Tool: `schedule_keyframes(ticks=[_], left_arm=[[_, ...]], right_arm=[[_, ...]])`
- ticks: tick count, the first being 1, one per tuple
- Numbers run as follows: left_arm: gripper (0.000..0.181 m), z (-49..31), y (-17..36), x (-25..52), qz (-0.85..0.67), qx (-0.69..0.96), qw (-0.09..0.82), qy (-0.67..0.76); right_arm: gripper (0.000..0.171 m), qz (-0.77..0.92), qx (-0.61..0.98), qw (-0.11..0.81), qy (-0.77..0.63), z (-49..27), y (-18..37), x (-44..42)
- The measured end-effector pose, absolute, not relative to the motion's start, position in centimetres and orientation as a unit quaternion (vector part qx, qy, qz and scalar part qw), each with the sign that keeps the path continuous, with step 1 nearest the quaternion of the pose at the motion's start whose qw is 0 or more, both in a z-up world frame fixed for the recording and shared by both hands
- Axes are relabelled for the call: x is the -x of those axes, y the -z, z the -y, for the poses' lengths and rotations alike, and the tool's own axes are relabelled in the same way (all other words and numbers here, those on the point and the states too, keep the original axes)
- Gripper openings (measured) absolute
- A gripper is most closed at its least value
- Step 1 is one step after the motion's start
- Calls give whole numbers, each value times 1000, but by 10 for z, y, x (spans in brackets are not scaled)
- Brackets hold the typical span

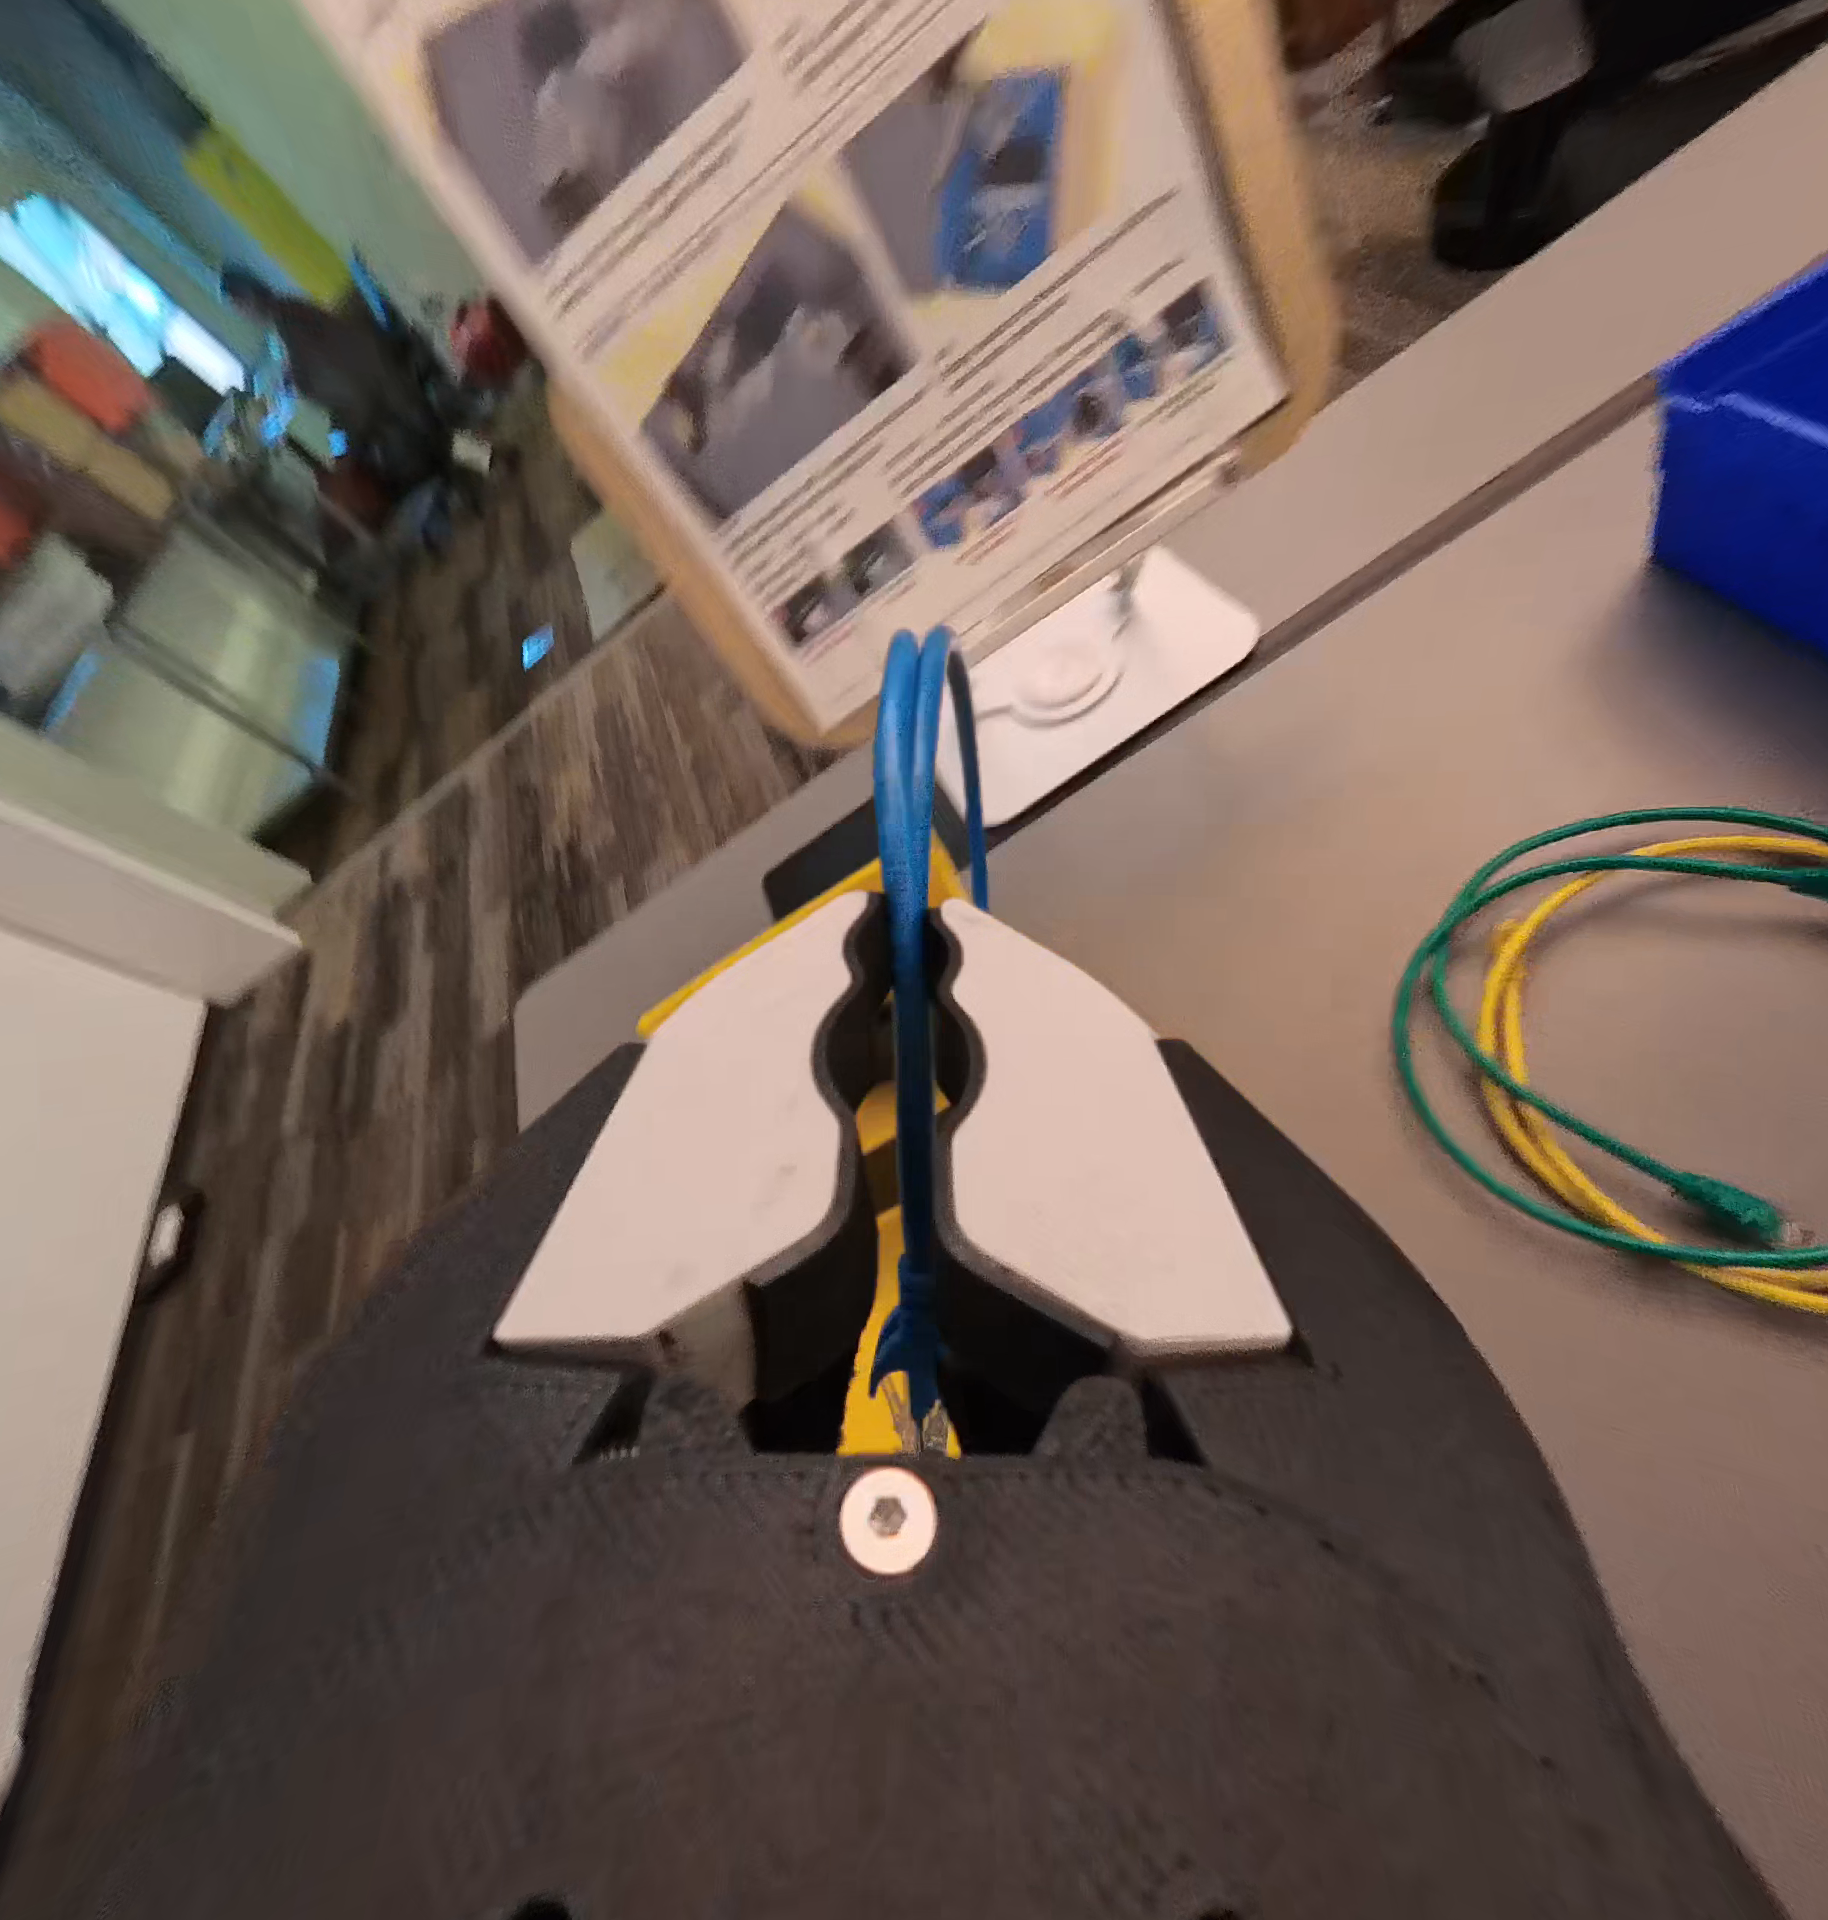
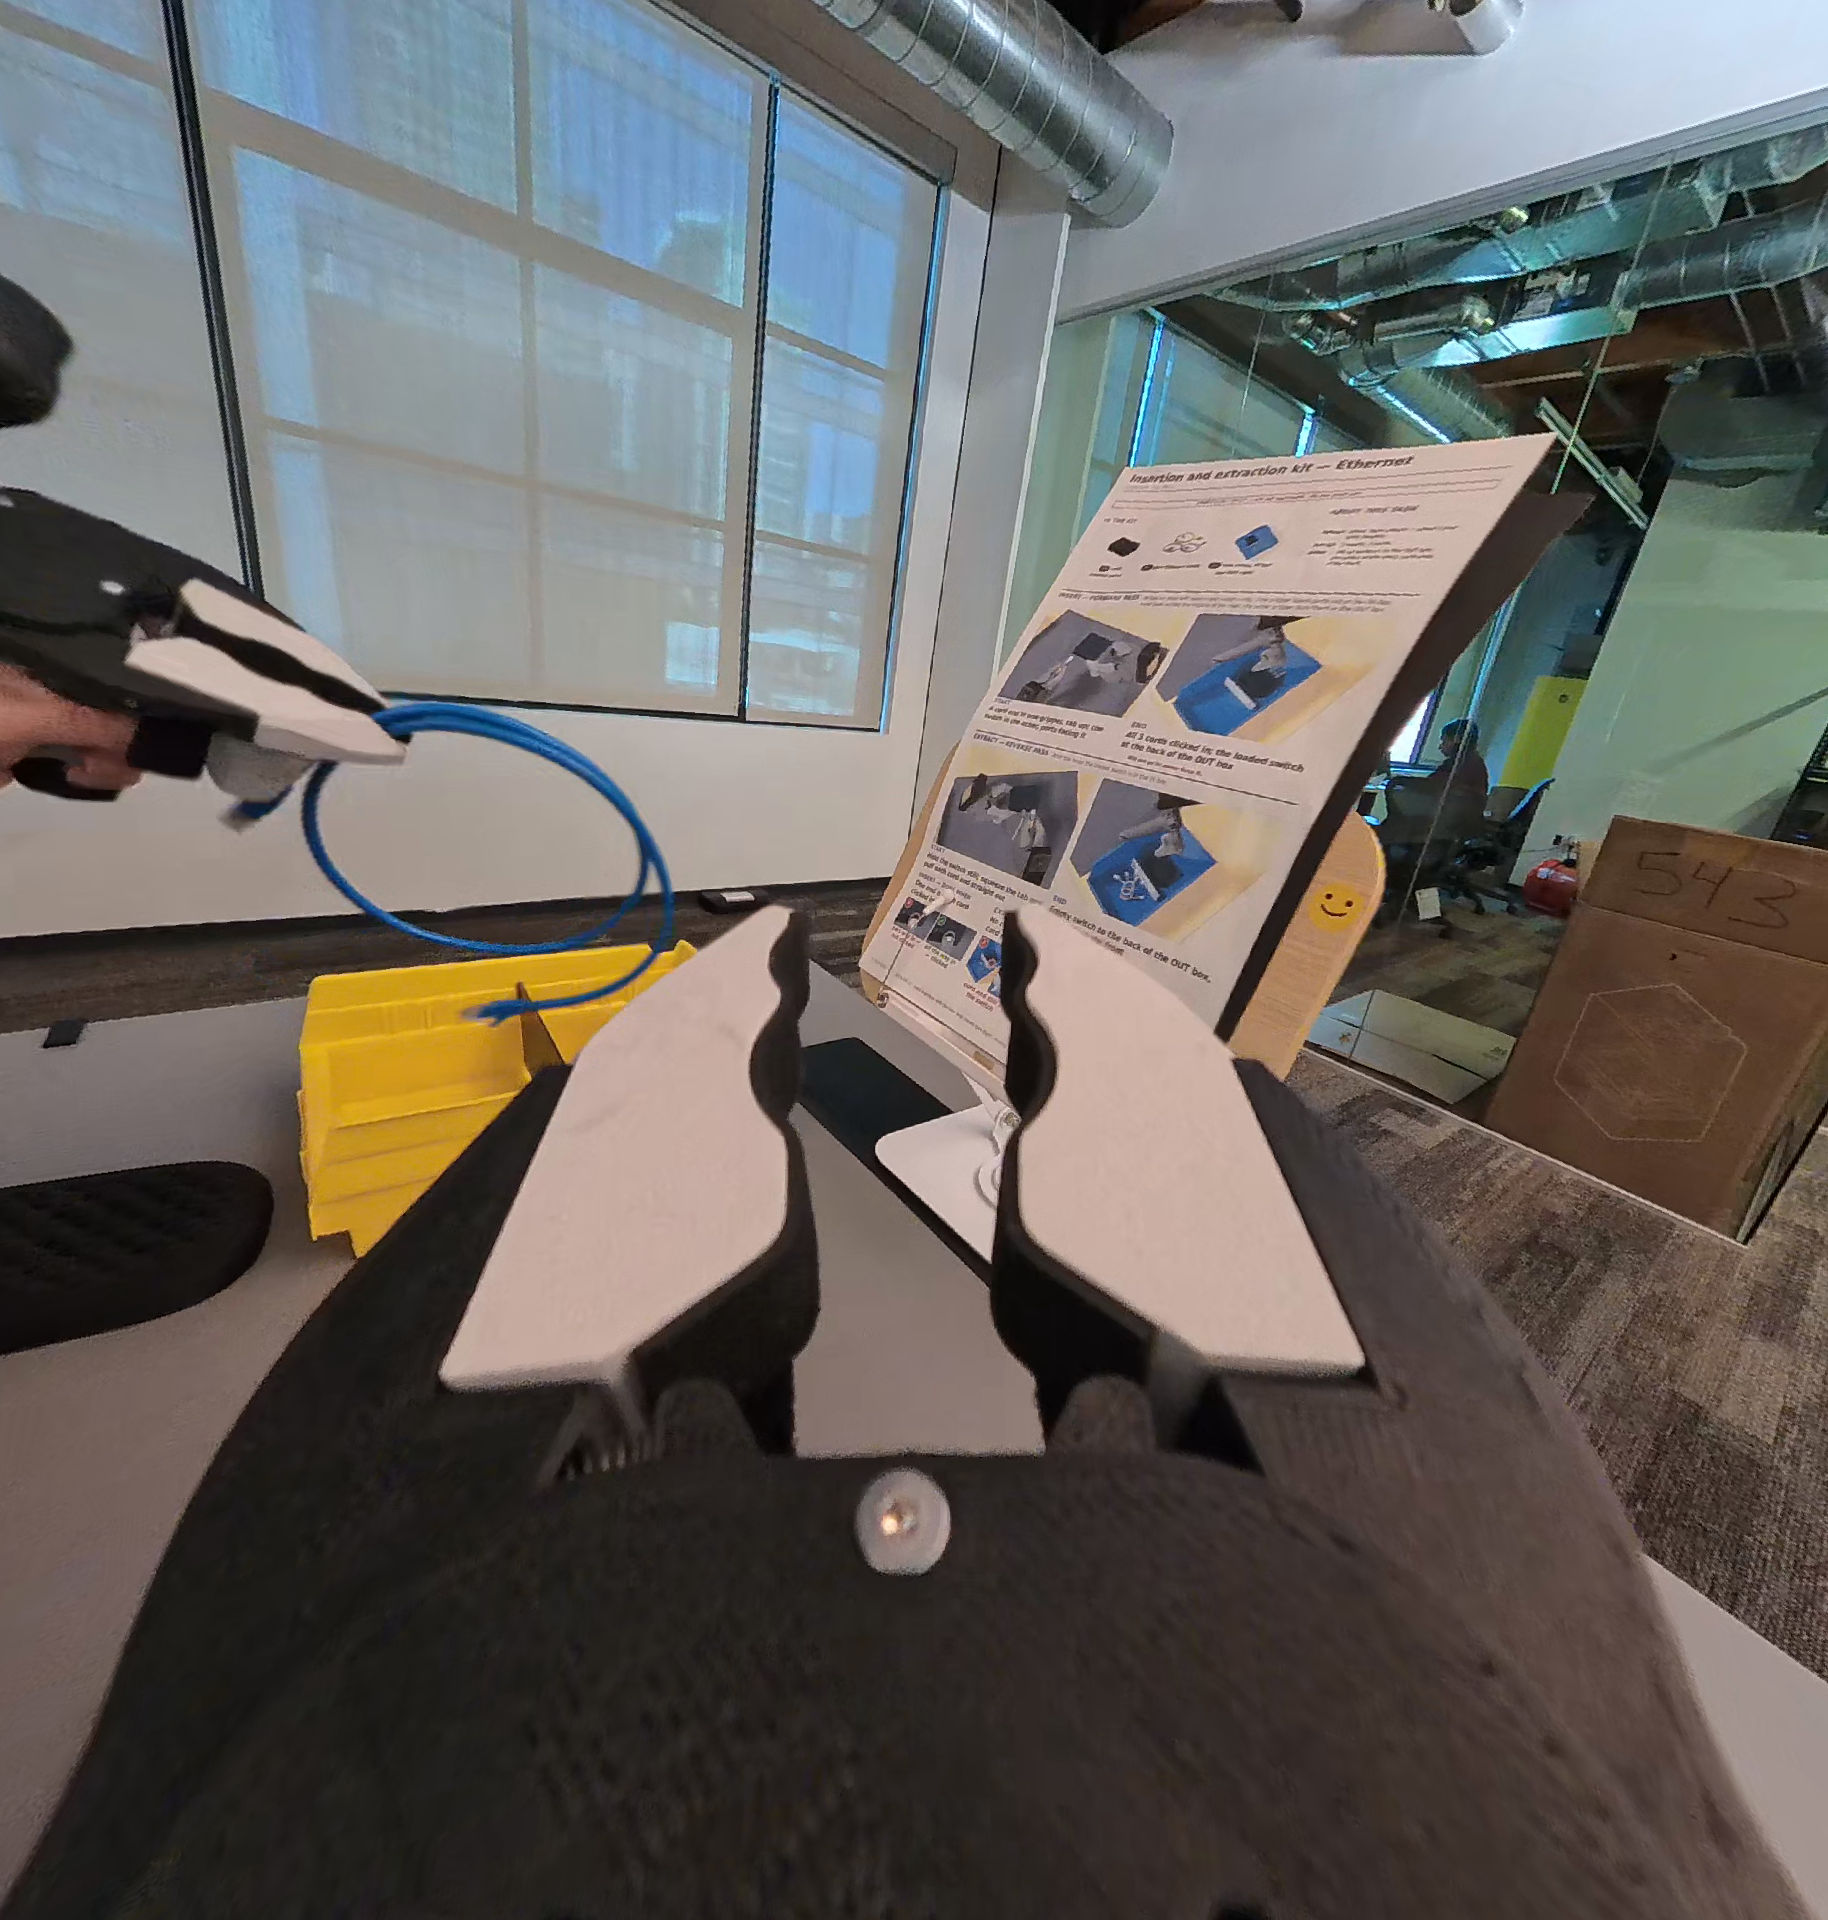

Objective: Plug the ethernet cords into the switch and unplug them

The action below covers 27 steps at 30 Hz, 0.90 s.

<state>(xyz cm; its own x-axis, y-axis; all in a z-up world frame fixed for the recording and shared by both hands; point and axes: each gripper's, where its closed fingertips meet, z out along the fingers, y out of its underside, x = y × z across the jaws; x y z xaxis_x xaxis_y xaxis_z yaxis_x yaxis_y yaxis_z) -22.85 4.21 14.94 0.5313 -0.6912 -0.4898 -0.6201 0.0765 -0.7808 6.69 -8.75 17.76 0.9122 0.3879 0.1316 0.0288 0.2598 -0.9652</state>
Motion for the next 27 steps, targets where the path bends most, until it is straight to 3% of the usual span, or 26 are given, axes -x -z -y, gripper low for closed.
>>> schedule_keyframes(ticks=[1, 3, 8, 12, 14, 16, 19, 24, 25, 27], left_arm=[[5, -28, -142, 207, -504, 660, 556, 25], [5, 1, -103, 168, -554, 632, 542, -6], [11, 71, 55, 114, -684, 579, 438, -68], [23, 108, 114, 99, -698, 601, 387, 38], [29, 125, 116, 92, -690, 620, 350, 128], [47, 130, 97, 90, -675, 628, 331, 202], [49, 95, 36, 102, -638, 623, 378, 250], [46, -54, -60, 165, -598, 590, 529, 124], [46, -81, -61, 177, -600, 599, 519, 104], [64, -128, -37, 200, -607, 652, 449, 77]], right_arm=[[36, 176, 598, 773, -115, 87, -177, -66], [36, 181, 601, 770, -113, 87, -176, -65], [37, 187, 610, 761, -117, 86, -171, -64], [36, 191, 613, 758, -118, 86, -170, -62], [37, 191, 613, 758, -117, 86, -170, -63], [37, 190, 615, 757, -116, 85, -169, -64], [36, 185, 619, 755, -112, 83, -167, -67], [37, 180, 624, 752, -111, 78, -164, -68], [36, 180, 626, 750, -110, 76, -162, -67], [37, 183, 633, 744, -107, 71, -158, -65]])
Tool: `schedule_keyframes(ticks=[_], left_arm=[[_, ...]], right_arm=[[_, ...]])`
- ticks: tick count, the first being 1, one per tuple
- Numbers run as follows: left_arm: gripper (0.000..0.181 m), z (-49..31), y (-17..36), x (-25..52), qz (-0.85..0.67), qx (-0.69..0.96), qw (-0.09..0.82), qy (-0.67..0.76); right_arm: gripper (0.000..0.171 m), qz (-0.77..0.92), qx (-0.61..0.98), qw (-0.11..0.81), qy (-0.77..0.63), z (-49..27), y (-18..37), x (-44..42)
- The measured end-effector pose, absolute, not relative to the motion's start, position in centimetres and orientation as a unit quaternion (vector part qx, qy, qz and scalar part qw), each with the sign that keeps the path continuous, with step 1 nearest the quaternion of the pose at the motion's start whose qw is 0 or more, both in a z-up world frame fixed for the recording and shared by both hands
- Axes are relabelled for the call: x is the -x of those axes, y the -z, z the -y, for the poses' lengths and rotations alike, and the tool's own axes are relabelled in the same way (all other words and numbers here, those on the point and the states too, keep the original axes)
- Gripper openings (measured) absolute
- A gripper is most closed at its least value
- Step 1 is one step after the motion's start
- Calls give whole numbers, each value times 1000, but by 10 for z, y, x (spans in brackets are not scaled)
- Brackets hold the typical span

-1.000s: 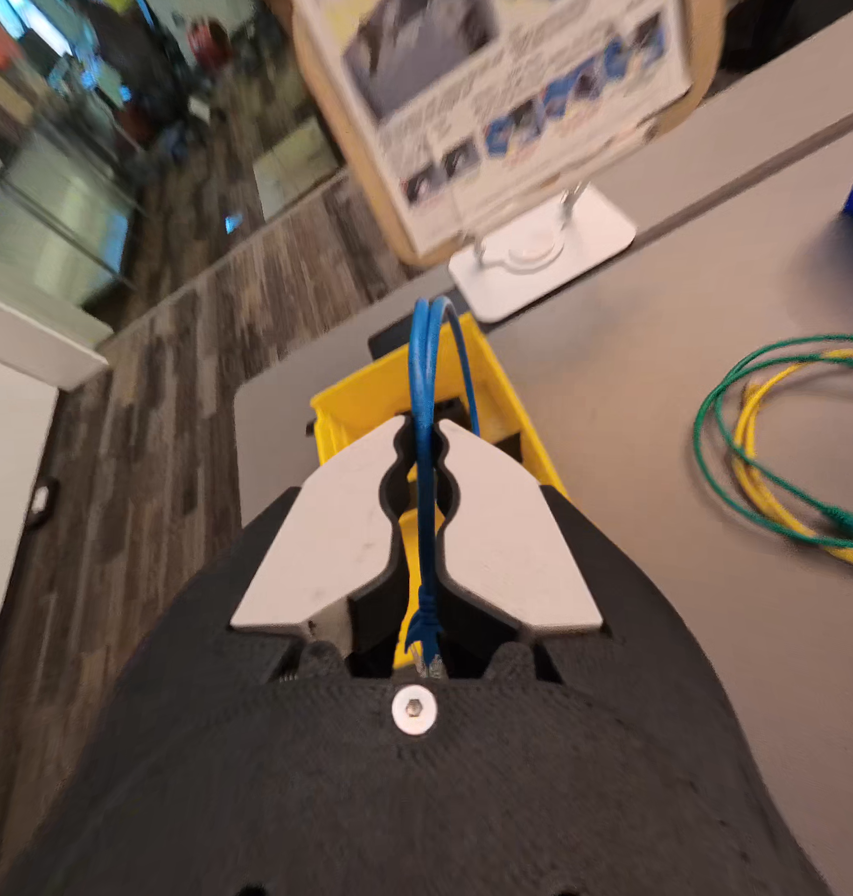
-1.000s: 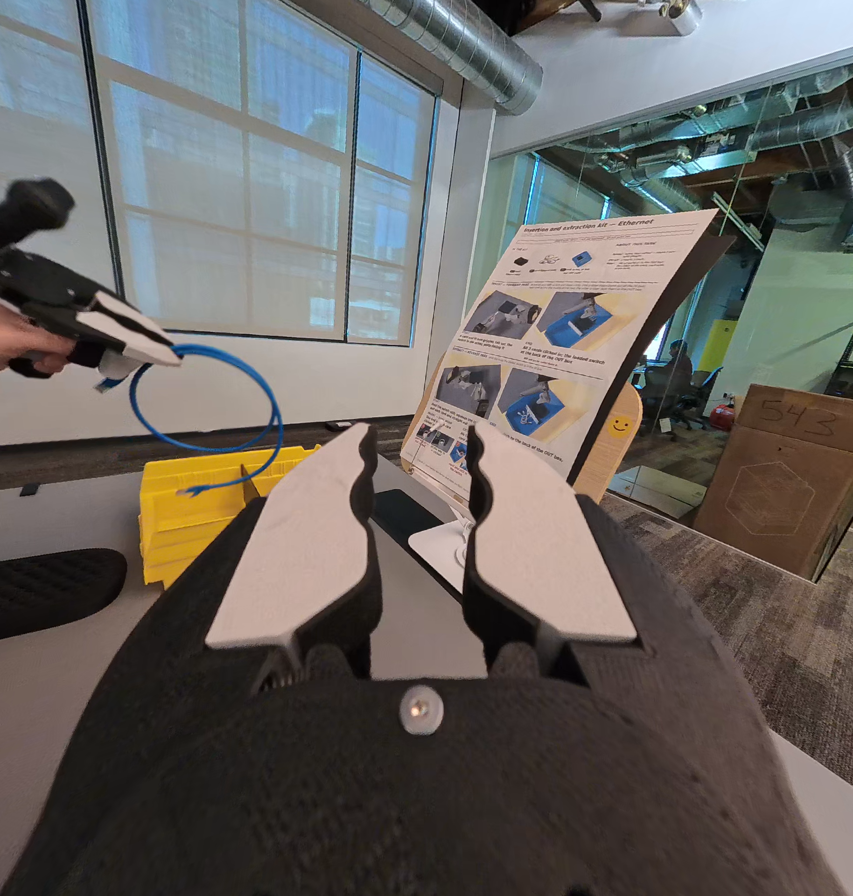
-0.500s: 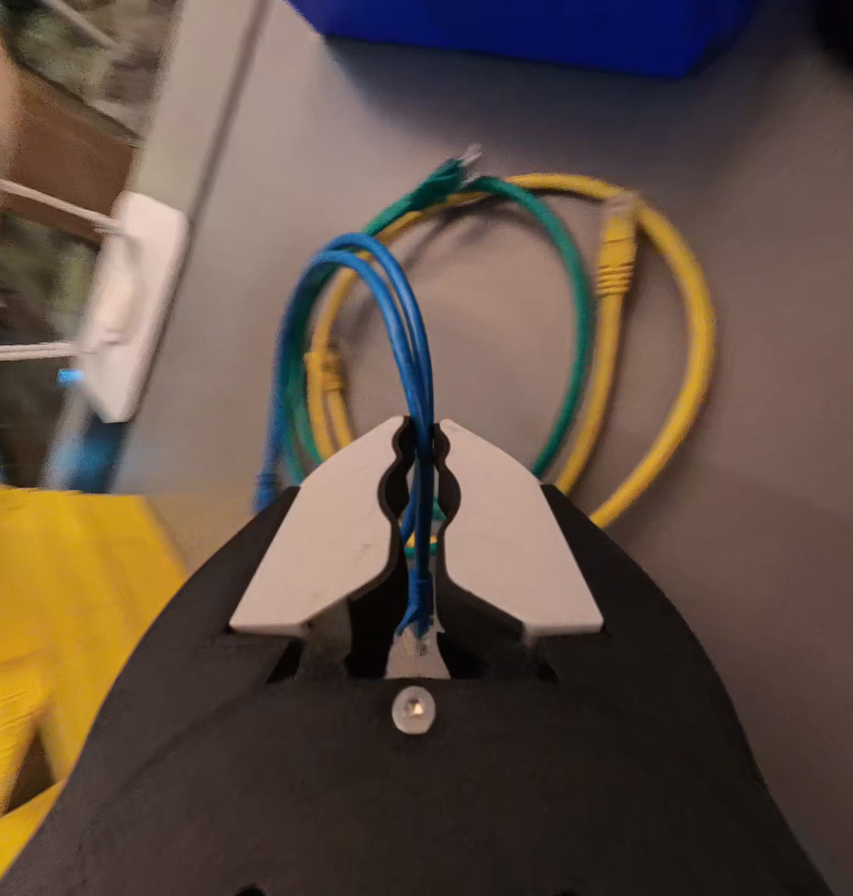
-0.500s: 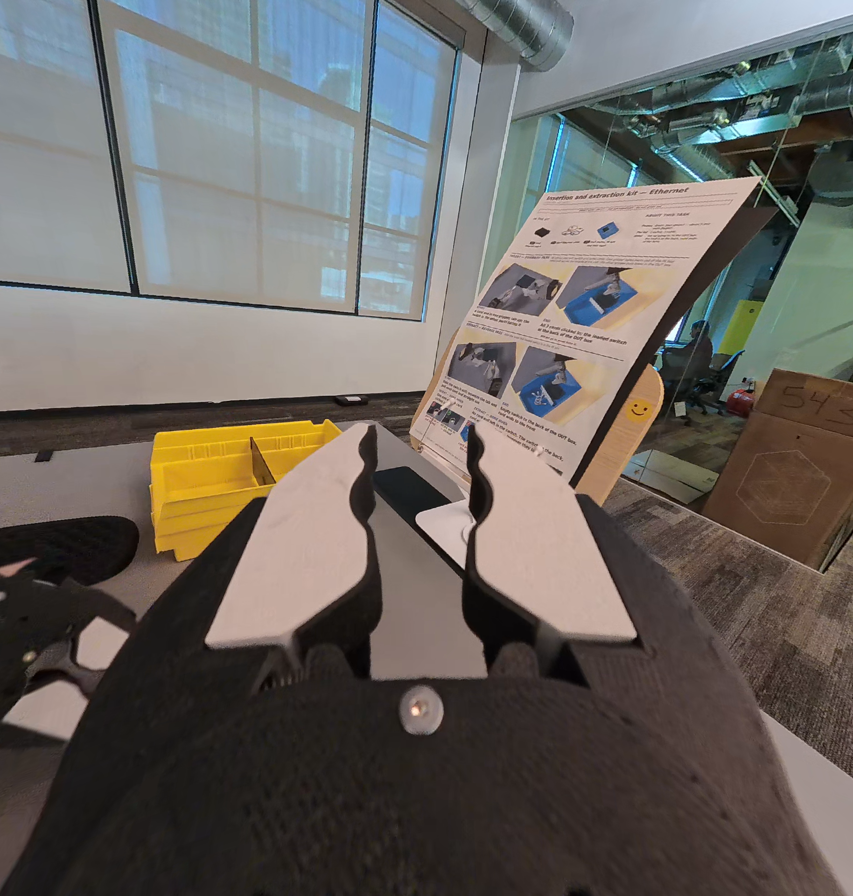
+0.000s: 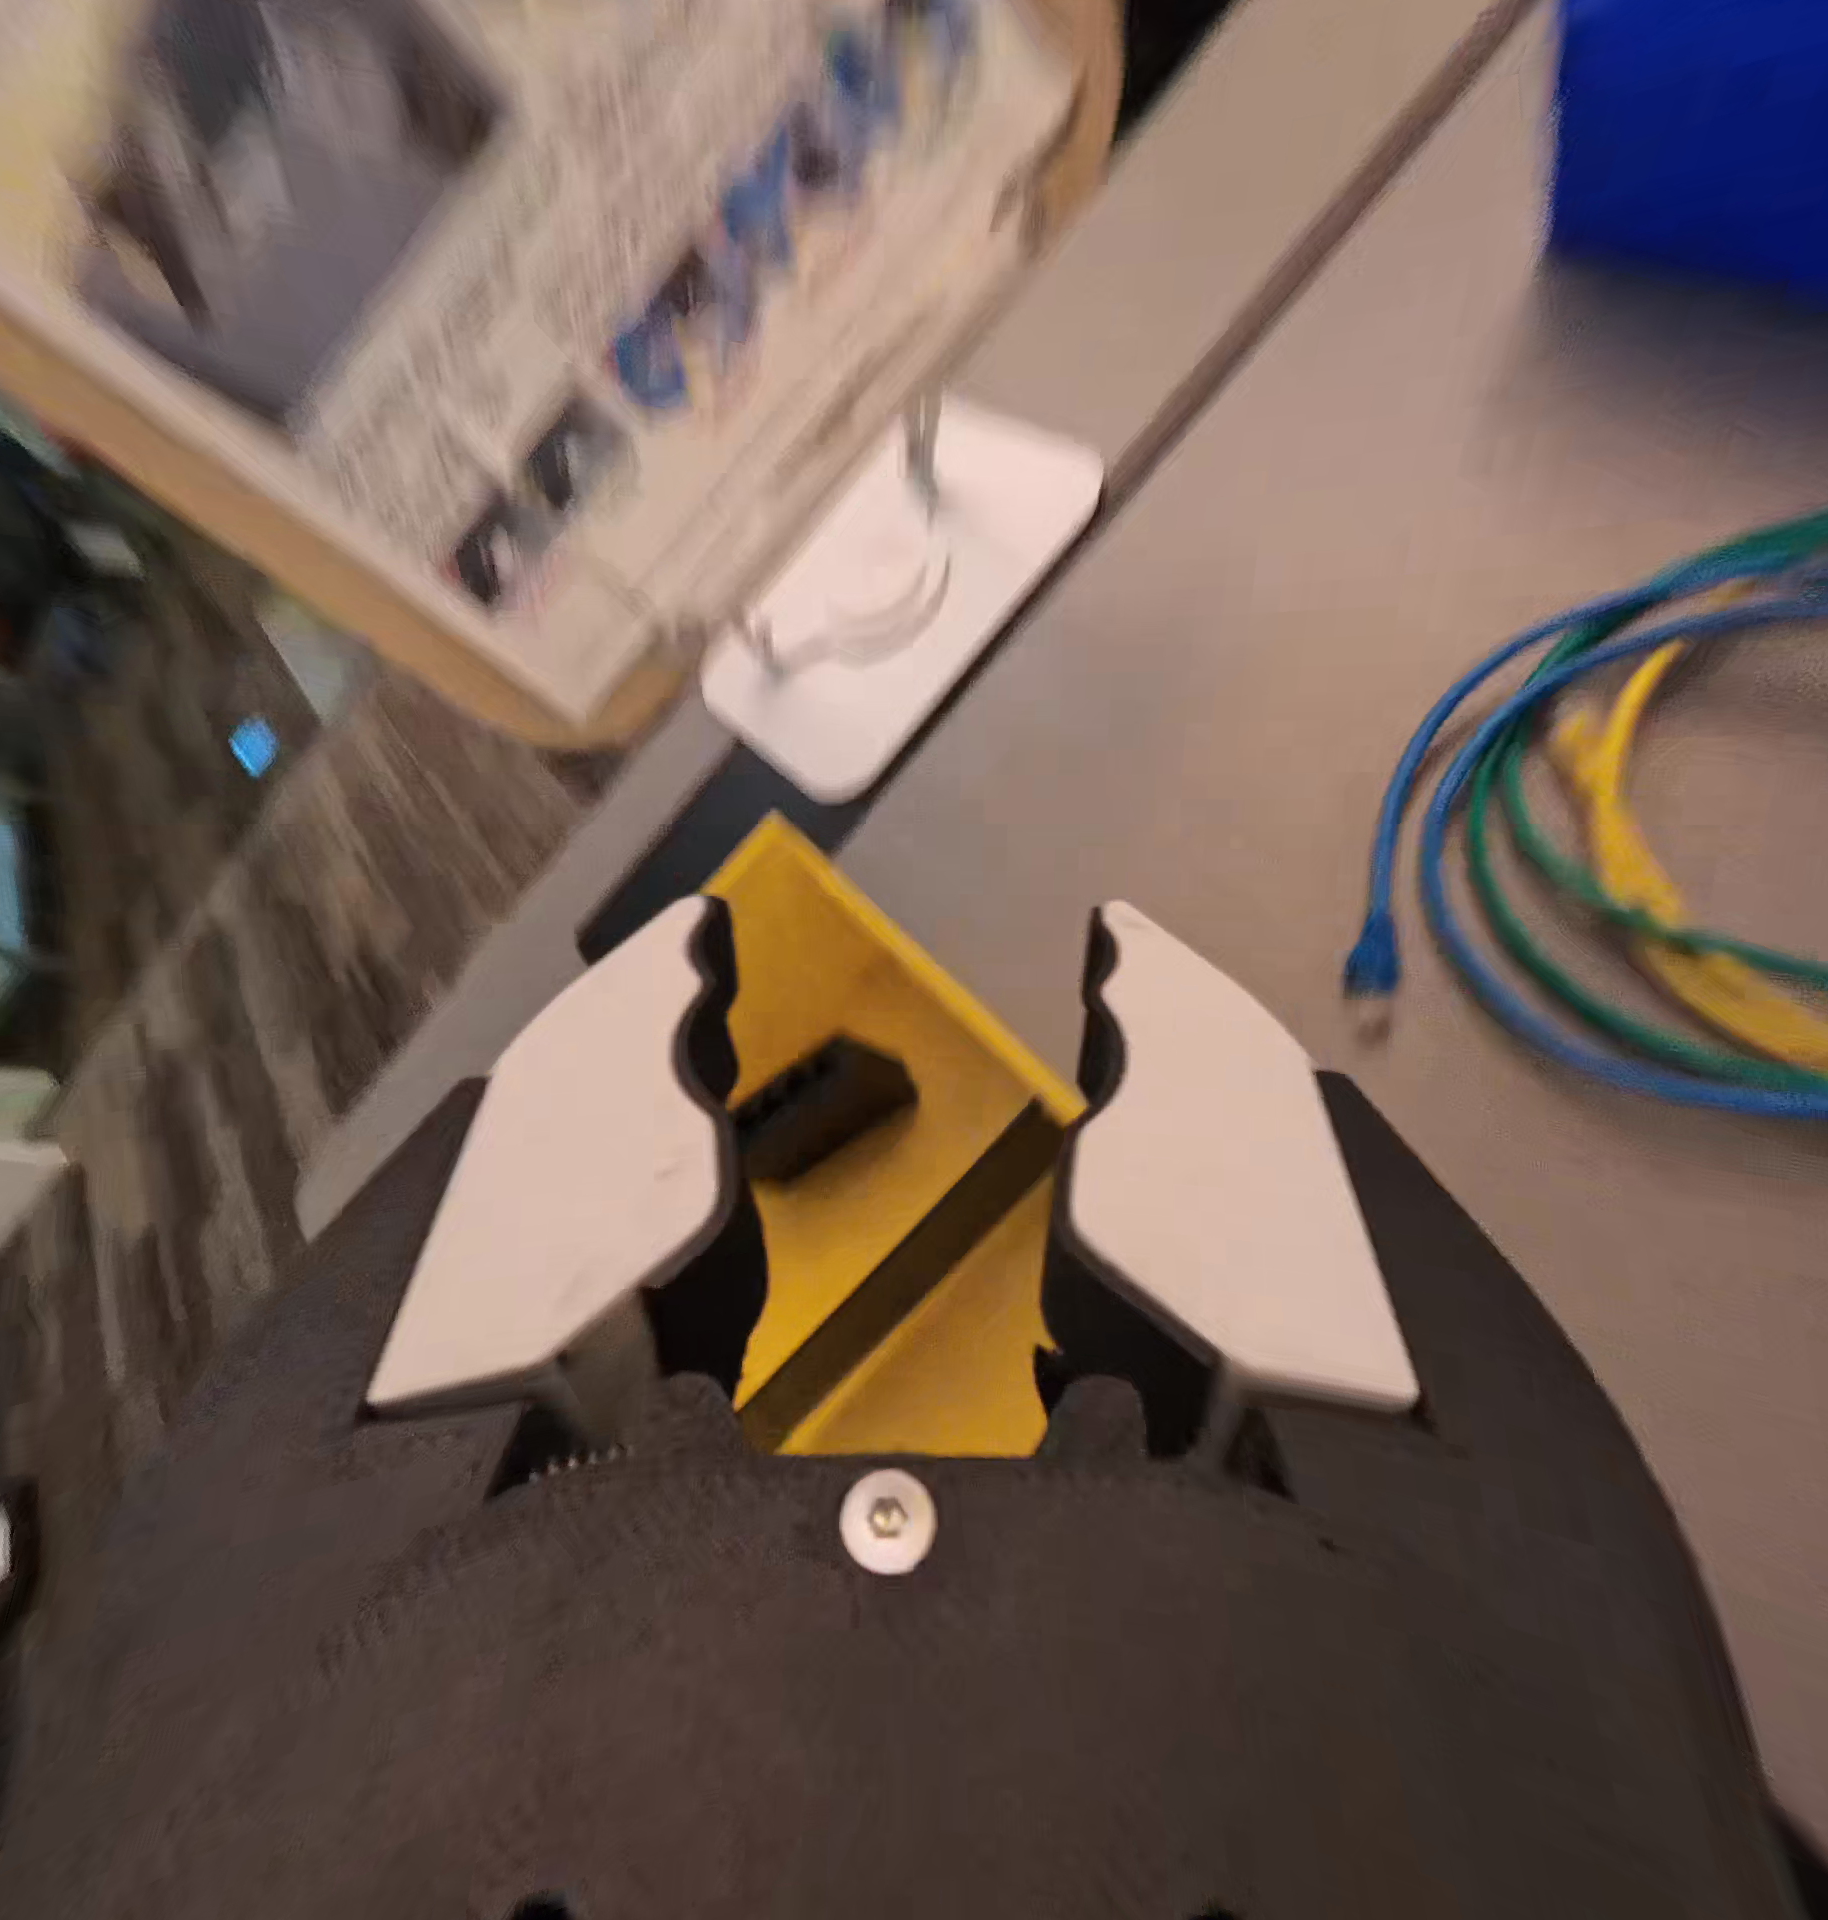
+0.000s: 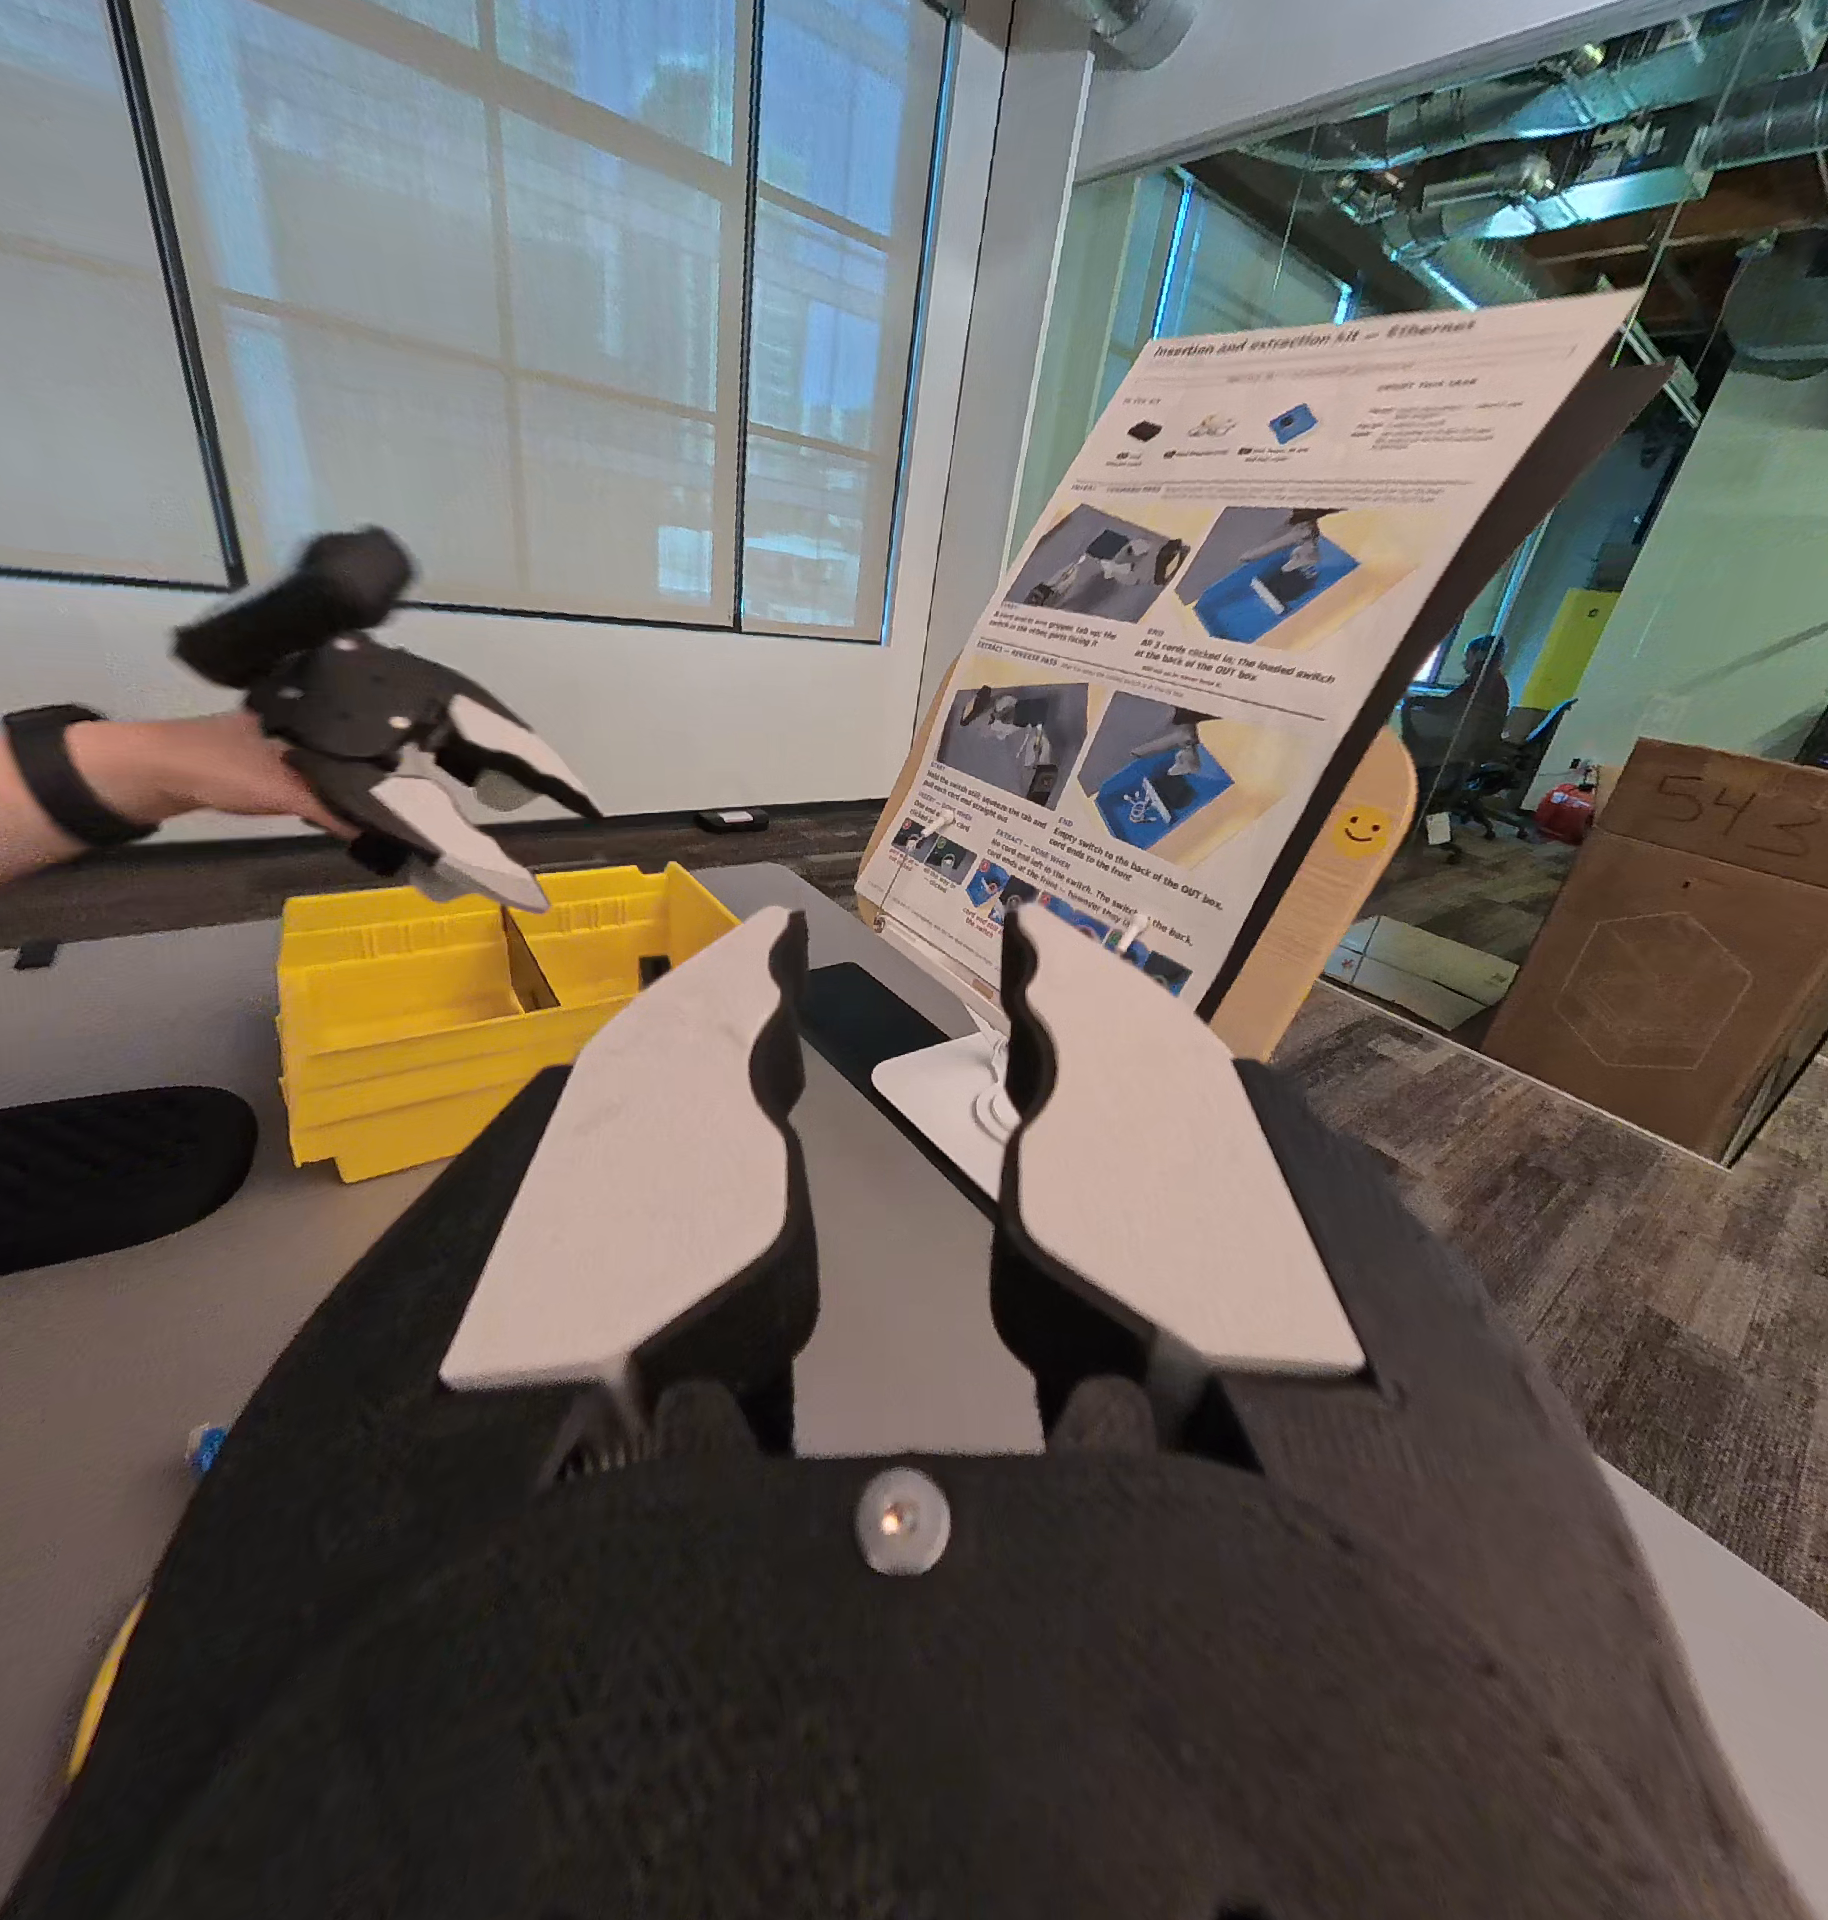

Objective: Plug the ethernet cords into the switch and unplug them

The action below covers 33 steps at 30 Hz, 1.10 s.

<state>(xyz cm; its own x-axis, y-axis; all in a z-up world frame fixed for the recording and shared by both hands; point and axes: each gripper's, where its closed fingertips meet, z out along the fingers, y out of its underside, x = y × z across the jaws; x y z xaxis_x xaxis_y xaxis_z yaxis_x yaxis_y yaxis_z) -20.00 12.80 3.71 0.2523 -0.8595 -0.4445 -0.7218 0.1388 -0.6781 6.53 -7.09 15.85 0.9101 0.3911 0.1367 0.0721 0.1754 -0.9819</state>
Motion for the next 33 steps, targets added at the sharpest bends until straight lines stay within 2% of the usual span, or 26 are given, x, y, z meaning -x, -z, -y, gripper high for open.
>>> schedule_keyframes(ticks=[3, 6, 9, 10, 12, 17, 19, 25, 29, 33], left_arm=[[83, -181, 10, 222, -596, 721, 348, 60], [62, -216, 43, 227, -626, 706, 329, 39], [50, -232, 75, 231, -676, 683, 276, 26], [48, -236, 83, 233, -690, 675, 259, 22], [58, -242, 96, 234, -712, 663, 231, 16], [50, -252, 129, 246, -766, 619, 171, -34], [41, -256, 136, 247, -771, 611, 171, -46], [32, -256, 116, 255, -755, 620, 203, -70], [31, -248, 55, 247, -725, 624, 276, -98], [30, -189, -8, 192, -703, 631, 325, -45]], right_arm=[[37, 187, 646, 733, -104, 62, -150, -61], [37, 192, 656, 722, -107, 52, -141, -55], [36, 200, 669, 707, -110, 42, -131, -49], [36, 202, 675, 701, -109, 38, -127, -48], [37, 206, 688, 688, -101, 31, -117, -47], [37, 216, 717, 657, -81, 16, -95, -45], [37, 221, 725, 648, -79, 11, -88, -43], [37, 239, 727, 639, -77, 9, -83, -35], [37, 241, 711, 656, -84, 19, -98, -33], [37, 241, 684, 683, -90, 35, -120, -28]])
